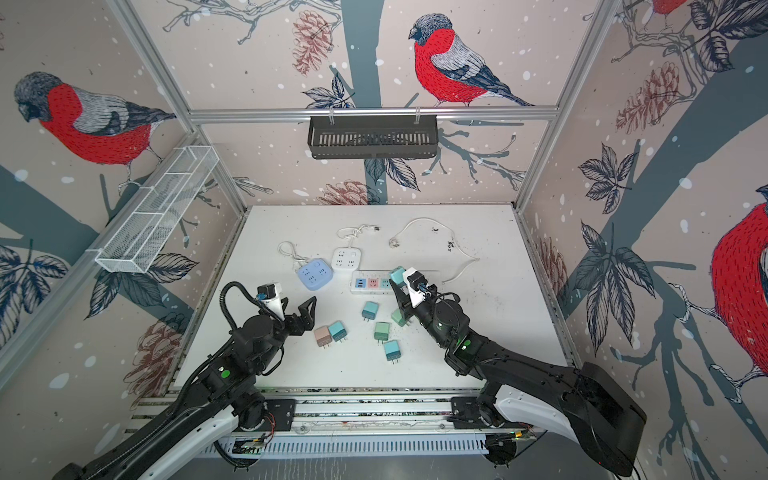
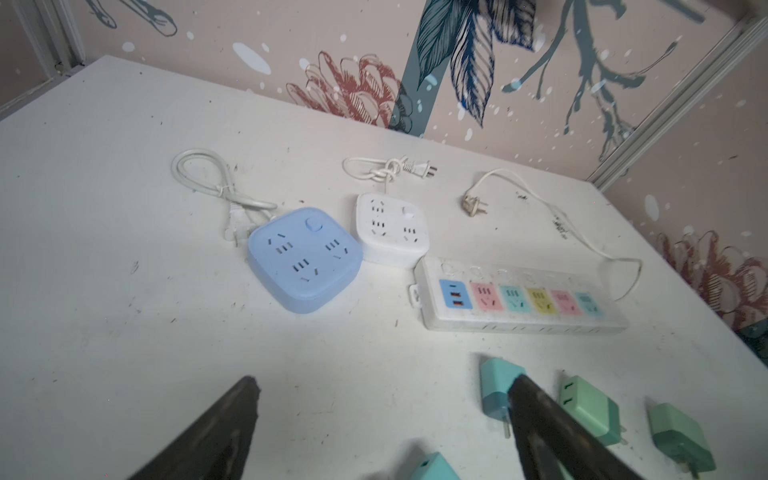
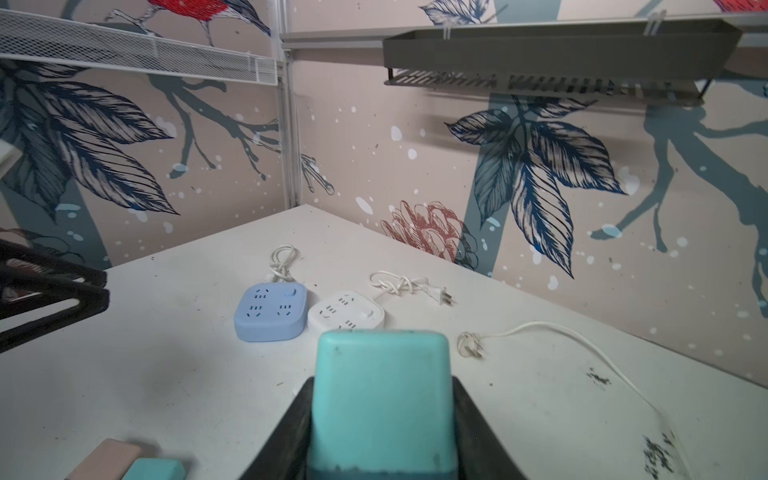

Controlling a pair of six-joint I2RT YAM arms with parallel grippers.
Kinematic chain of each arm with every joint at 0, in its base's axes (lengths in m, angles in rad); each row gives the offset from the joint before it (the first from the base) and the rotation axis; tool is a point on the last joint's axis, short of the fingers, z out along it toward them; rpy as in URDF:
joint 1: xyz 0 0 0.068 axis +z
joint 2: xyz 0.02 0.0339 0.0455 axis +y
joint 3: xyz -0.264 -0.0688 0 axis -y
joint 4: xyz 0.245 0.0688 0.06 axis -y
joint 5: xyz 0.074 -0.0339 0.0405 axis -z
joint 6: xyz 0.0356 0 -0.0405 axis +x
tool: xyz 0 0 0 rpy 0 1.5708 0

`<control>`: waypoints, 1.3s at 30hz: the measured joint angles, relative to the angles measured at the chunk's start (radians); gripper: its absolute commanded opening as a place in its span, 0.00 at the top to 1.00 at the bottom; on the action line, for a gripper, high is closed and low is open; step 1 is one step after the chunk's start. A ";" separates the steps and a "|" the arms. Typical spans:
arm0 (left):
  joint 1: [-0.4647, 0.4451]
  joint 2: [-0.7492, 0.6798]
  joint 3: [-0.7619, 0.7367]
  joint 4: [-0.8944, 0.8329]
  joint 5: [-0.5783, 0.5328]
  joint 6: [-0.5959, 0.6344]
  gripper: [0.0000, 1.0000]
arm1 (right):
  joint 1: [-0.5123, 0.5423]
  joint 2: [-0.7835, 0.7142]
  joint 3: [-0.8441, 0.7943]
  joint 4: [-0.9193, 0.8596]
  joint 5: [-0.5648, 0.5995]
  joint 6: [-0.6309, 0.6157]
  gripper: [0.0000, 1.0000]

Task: Insert the plug
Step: 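Lift the teal plug with the right gripper toward the approaching left gripper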

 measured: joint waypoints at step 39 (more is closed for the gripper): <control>-0.238 0.394 0.174 0.275 0.649 0.045 0.25 | 0.146 0.078 -0.217 0.300 -0.273 -0.500 0.94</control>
